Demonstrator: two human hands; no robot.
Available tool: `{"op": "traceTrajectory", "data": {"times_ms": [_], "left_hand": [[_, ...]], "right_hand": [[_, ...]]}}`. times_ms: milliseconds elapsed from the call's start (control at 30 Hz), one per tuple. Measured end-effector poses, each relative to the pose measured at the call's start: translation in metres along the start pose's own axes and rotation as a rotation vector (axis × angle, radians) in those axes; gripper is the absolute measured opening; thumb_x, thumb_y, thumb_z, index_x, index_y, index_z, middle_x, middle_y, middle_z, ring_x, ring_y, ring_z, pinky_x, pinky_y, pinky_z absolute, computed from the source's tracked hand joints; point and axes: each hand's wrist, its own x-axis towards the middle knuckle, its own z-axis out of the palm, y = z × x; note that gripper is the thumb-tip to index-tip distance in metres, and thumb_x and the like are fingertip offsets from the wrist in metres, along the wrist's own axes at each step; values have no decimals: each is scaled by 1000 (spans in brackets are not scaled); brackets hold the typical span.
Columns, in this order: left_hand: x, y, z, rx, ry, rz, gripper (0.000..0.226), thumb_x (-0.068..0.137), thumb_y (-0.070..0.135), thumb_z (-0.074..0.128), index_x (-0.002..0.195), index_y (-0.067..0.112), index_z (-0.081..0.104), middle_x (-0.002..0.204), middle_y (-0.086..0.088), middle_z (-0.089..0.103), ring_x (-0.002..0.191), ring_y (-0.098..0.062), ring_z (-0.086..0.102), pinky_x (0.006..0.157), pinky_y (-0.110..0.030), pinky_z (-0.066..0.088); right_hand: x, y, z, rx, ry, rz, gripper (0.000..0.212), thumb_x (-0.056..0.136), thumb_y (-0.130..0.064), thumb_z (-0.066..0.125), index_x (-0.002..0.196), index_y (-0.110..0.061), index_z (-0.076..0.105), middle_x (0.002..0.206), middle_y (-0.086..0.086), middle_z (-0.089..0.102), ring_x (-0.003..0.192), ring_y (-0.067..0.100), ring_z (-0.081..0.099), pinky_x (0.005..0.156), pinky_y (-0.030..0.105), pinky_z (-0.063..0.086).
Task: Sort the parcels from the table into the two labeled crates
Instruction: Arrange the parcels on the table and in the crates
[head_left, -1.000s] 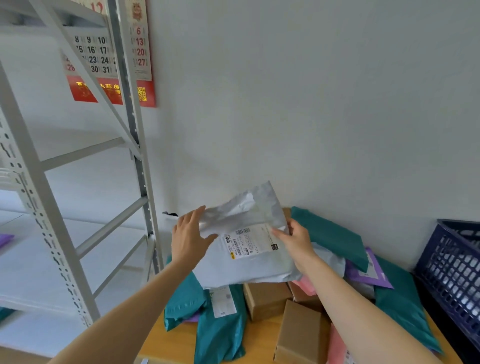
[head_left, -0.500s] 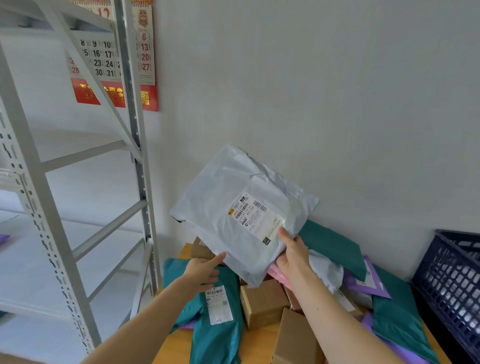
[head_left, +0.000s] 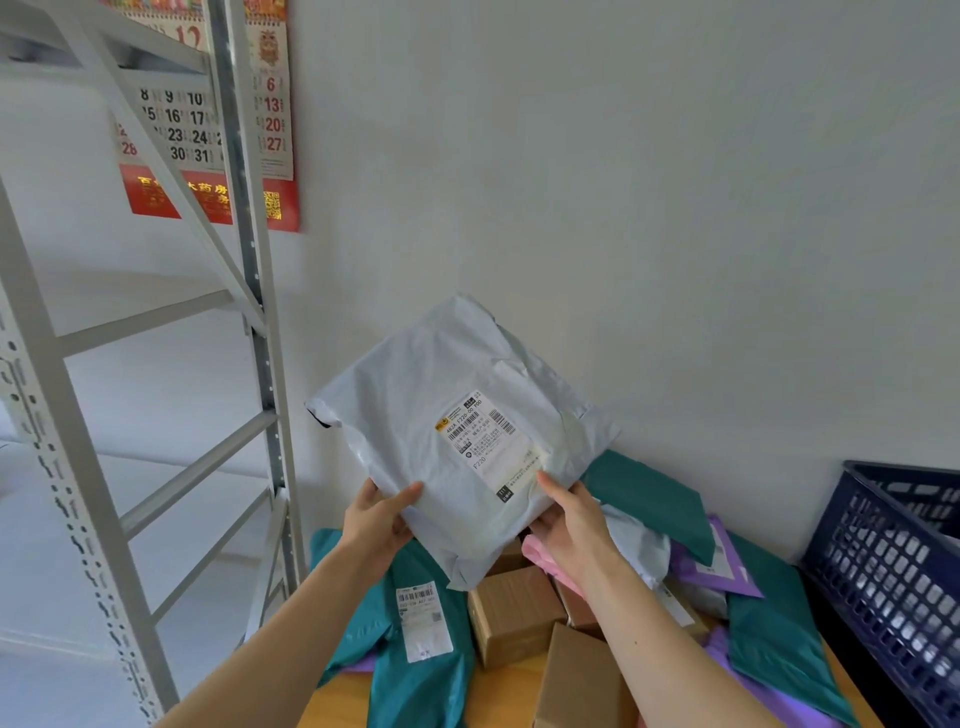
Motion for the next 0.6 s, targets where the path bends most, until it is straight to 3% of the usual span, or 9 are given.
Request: {"op": "traceTrajectory", "data": {"times_ms": [67, 133, 300, 367, 467, 600], "left_hand": [[3, 10, -7, 21, -5, -6, 47, 76, 3, 75, 118, 17, 62, 108, -10, 70, 98, -33, 66, 72, -40, 57], [5, 21, -15, 54, -16, -16, 55, 69, 4, 78, 120, 16, 62, 107, -10, 71, 98, -32, 67, 71, -40, 57], [8, 50, -33, 153, -77, -18, 53, 70, 3, 78, 118, 17, 62, 103, -10, 72, 95, -32, 68, 69, -40, 58], [9, 60, -39, 198, -119, -28, 56, 72, 3, 77, 123, 17, 59, 111, -12, 69, 100, -35, 66, 76, -46, 58], [10, 74, -45, 259, -186, -30, 62, 69, 6, 78, 126, 18, 57, 117, -14, 65, 106, -38, 64, 83, -51, 55], [11, 87, -51, 316, -250, -29, 59, 70, 6, 77, 124, 20, 59, 113, -12, 68, 103, -35, 66, 80, -48, 57]], "right_hand": [[-1, -4, -5, -21, 12, 16, 49, 80, -12, 72, 127, -14, 56, 124, 17, 64, 115, 35, 61, 99, 50, 48], [-2, -12, -10, -43, 25, 32, 56, 74, -18, 76, 127, -16, 55, 121, 16, 65, 113, 35, 61, 103, 53, 44], [-6, -41, -16, -176, 21, -51, 53, 83, -19, 71, 132, -13, 52, 120, 14, 66, 107, 29, 66, 79, 39, 55], [-9, -47, -16, -343, 54, -97, 49, 85, -12, 71, 131, -14, 55, 118, 11, 68, 102, 26, 68, 76, 37, 57], [-12, -48, -13, -609, 67, -128, 48, 81, -12, 77, 126, -17, 60, 112, 7, 70, 97, 24, 70, 84, 41, 58], [-13, -45, -2, -743, 50, -182, 44, 76, -16, 81, 116, -26, 63, 107, 4, 72, 95, 20, 71, 87, 42, 57]]}}
